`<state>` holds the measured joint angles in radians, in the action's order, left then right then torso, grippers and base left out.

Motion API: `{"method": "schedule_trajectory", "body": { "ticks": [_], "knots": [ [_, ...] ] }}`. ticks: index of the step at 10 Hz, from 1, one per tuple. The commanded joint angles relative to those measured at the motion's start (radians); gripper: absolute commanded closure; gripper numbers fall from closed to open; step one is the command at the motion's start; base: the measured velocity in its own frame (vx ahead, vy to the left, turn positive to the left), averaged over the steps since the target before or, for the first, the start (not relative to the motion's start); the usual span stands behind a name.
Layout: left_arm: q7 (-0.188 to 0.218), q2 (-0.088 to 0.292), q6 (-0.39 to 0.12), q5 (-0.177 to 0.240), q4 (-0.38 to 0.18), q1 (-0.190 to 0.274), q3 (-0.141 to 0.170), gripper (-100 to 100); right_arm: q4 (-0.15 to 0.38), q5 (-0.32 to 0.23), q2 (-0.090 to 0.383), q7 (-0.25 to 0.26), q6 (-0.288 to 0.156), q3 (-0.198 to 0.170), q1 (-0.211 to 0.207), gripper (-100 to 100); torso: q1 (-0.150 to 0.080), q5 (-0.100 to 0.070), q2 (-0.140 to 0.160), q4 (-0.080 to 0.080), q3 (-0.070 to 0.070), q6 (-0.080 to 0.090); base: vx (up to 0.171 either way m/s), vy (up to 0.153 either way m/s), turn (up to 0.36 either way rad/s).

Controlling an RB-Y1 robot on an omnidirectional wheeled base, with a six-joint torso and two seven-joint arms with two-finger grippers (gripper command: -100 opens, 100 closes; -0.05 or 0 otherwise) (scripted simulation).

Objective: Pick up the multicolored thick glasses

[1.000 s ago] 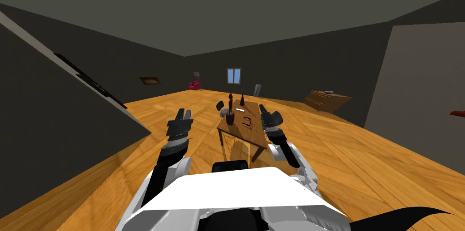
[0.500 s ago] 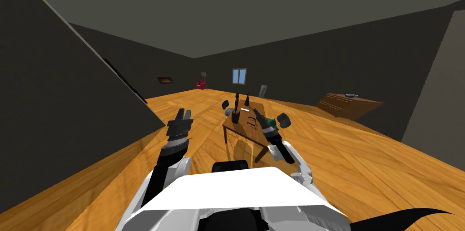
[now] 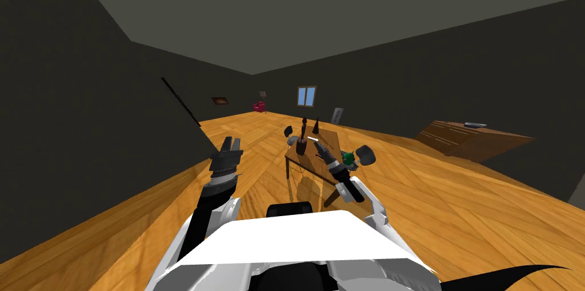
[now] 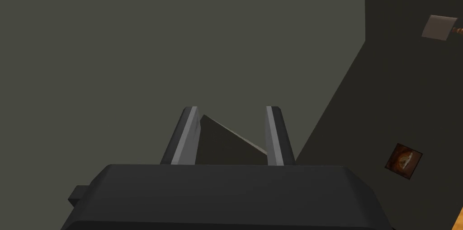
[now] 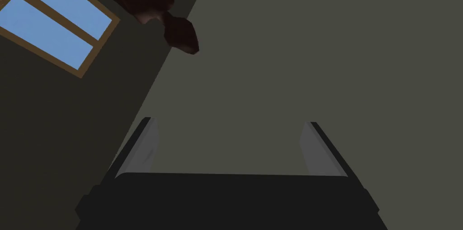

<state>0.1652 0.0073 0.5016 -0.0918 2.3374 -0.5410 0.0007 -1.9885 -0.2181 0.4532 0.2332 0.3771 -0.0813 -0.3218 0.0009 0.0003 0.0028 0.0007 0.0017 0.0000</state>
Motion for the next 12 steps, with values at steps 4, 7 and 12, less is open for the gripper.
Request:
{"method": "schedule_trajectory", "body": {
  "ticks": [4, 7, 12],
  "knots": [
    [0.0, 0.0, 0.0, 0.0, 0.0, 0.0, 0.0, 0, 0.165, -0.036, 0.088, 0.007, 0.012, -0.053, 0.029, -100, 0.001, 0.0, -0.001, 0.0, 0.0, 0.0, -0.021, 0.045, 0.182],
    [0.0, 0.0, 0.0, 0.0, 0.0, 0.0, 0.0, 0, 0.226, -0.053, 0.122, 0.011, 0.013, -0.079, 0.041, -100, -0.001, 0.0, -0.002, 0.0, -0.001, 0.001, 0.003, 0.019, 0.087],
    [0.0, 0.0, 0.0, 0.0, 0.0, 0.0, 0.0, 0, 0.382, -0.104, 0.213, 0.022, 0.015, -0.161, 0.073, -100, -0.002, 0.0, -0.003, -0.001, -0.002, 0.001, 0.014, 0.012, 0.164]
  ]
}}
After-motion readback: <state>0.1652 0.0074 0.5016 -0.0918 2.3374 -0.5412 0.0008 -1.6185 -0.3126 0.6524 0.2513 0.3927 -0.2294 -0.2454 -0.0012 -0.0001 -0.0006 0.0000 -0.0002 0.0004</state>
